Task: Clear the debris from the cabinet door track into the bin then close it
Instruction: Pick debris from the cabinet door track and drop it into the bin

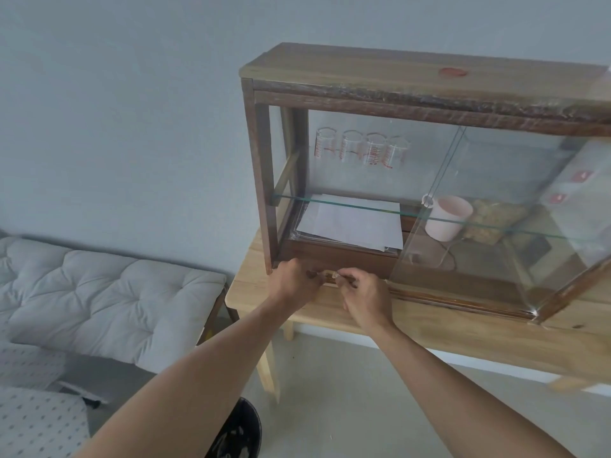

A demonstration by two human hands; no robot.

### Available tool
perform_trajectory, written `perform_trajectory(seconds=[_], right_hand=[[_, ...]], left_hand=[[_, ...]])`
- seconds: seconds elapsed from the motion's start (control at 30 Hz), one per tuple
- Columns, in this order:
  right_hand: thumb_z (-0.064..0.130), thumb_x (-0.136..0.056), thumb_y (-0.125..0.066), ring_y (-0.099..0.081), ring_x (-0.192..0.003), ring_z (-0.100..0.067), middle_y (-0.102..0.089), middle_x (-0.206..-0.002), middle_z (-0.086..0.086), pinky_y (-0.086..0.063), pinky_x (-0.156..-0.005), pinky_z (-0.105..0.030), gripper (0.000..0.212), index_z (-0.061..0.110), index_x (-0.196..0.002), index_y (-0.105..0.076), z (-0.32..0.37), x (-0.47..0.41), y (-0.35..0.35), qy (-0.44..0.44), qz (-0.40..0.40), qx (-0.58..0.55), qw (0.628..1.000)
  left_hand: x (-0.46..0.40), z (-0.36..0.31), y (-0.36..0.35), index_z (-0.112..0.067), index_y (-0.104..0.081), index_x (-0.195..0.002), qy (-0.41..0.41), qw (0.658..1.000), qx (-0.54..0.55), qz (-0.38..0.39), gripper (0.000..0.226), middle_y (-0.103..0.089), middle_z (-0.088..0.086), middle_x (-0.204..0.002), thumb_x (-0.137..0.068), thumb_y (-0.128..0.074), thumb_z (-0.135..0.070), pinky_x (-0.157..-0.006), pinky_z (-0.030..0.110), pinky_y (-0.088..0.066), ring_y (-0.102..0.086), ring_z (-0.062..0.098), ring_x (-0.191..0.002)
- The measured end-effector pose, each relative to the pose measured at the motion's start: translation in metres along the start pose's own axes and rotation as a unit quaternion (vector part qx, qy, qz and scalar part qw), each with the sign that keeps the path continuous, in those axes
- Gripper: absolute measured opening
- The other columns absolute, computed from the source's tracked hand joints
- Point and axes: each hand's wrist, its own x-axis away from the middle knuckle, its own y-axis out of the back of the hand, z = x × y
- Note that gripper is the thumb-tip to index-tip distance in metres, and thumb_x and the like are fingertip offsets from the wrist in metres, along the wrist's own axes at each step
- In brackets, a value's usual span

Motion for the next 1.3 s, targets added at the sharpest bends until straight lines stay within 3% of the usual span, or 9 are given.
perform_trajectory(seconds=[0.2, 0.33, 0.47, 0.63, 0.77, 0.87, 1.03, 1.2, 1.3], right_hand=[[0.032, -0.101, -0.071, -0.073, -0.061, -0.027, -0.075, -0.067, 0.002, -0.064, -0.071, -0.048, 0.008, 0.025, -0.101, -0.075, 0.001, 0.001, -0.002, -0.012, 0.009, -0.042, 0.999], [0.035, -0.1, -0.072, -0.068, -0.055, -0.023, -0.075, -0.065, 0.0, -0.064, -0.068, -0.05, 0.008, 0.028, -0.095, -0.072, -0.001, 0.007, -0.003, -0.012, 0.006, -0.056, 0.998], [0.036, -0.099, -0.074, -0.068, -0.059, -0.022, -0.076, -0.07, 0.0, -0.065, -0.07, -0.052, 0.009, 0.028, -0.094, -0.073, 0.002, 0.013, -0.005, -0.003, 0.007, -0.065, 0.998], [0.037, -0.099, -0.075, -0.076, -0.078, -0.02, -0.083, -0.092, 0.006, -0.066, -0.078, -0.049, 0.01, 0.036, -0.089, -0.072, 0.018, 0.027, -0.016, 0.018, 0.015, -0.062, 0.998], [0.042, -0.098, -0.074, -0.072, -0.065, -0.027, -0.082, -0.083, 0.0, -0.065, -0.072, -0.049, 0.013, 0.031, -0.093, -0.073, 0.033, 0.039, -0.032, 0.022, 0.029, -0.054, 0.998], [0.044, -0.098, -0.074, -0.072, -0.06, -0.032, -0.08, -0.074, -0.004, -0.063, -0.065, -0.048, 0.016, 0.029, -0.091, -0.073, 0.044, 0.049, -0.045, 0.032, 0.039, -0.044, 0.998], [0.039, -0.1, -0.075, -0.069, -0.061, -0.028, -0.073, -0.068, 0.002, -0.062, -0.066, -0.043, 0.014, 0.026, -0.095, -0.075, 0.062, 0.064, -0.068, 0.052, 0.067, -0.036, 0.996], [0.037, -0.1, -0.074, -0.07, -0.067, -0.023, -0.079, -0.078, 0.001, -0.062, -0.072, -0.041, 0.012, 0.025, -0.097, -0.075, 0.081, 0.078, -0.097, 0.065, 0.106, -0.038, 0.991], [0.042, -0.1, -0.072, -0.072, -0.067, -0.023, -0.077, -0.071, -0.003, -0.061, -0.071, -0.04, 0.017, 0.026, -0.094, -0.074, 0.091, 0.087, -0.114, 0.065, 0.127, -0.03, 0.989]], left_hand=[[-0.001, 0.002, -0.001, -0.039, -0.082, -0.102, 0.01, 0.999, 0.038, -0.016, 0.014, -0.078, -0.011, -0.089, -0.09, -0.076, -0.044, -0.069, 0.027, -0.052, -0.071, 0.016, -0.089], [0.004, 0.007, 0.003, -0.038, -0.081, -0.096, 0.003, 0.998, 0.048, -0.026, 0.01, -0.067, -0.017, -0.071, -0.09, -0.077, -0.044, -0.056, 0.02, -0.04, -0.063, 0.01, -0.076], [0.014, 0.017, 0.011, -0.036, -0.081, -0.094, -0.002, 0.998, 0.06, -0.021, 0.01, -0.071, -0.015, -0.076, -0.09, -0.076, -0.044, -0.065, 0.028, -0.053, -0.066, 0.011, -0.078], [0.031, 0.036, 0.03, -0.038, -0.08, -0.095, 0.017, 0.998, 0.05, -0.028, 0.01, -0.066, -0.017, -0.072, -0.092, -0.074, -0.046, -0.059, 0.027, -0.045, -0.064, 0.013, -0.075], [0.044, 0.059, 0.046, -0.038, -0.08, -0.097, 0.036, 0.997, 0.057, -0.031, 0.012, -0.071, -0.016, -0.078, -0.092, -0.073, -0.045, -0.069, 0.033, -0.058, -0.068, 0.014, -0.076], [0.052, 0.078, 0.059, -0.038, -0.08, -0.099, 0.046, 0.997, 0.054, -0.031, 0.014, -0.073, -0.017, -0.081, -0.092, -0.072, -0.047, -0.07, 0.033, -0.06, -0.068, 0.007, -0.073], [0.069, 0.109, 0.078, -0.043, -0.078, -0.093, 0.075, 0.995, 0.042, -0.055, 0.011, -0.069, -0.021, -0.076, -0.089, -0.071, -0.05, -0.061, 0.025, -0.05, -0.063, 0.001, -0.072], [0.089, 0.142, 0.093, -0.038, -0.081, -0.096, 0.107, 0.99, 0.049, -0.075, 0.012, -0.071, -0.015, -0.081, -0.09, -0.074, -0.045, -0.068, 0.028, -0.051, -0.067, 0.009, -0.081], [0.104, 0.164, 0.099, -0.037, -0.081, -0.098, 0.126, 0.987, 0.056, -0.086, 0.013, -0.07, -0.014, -0.082, -0.091, -0.075, -0.045, -0.064, 0.026, -0.046, -0.066, 0.009, -0.08]])
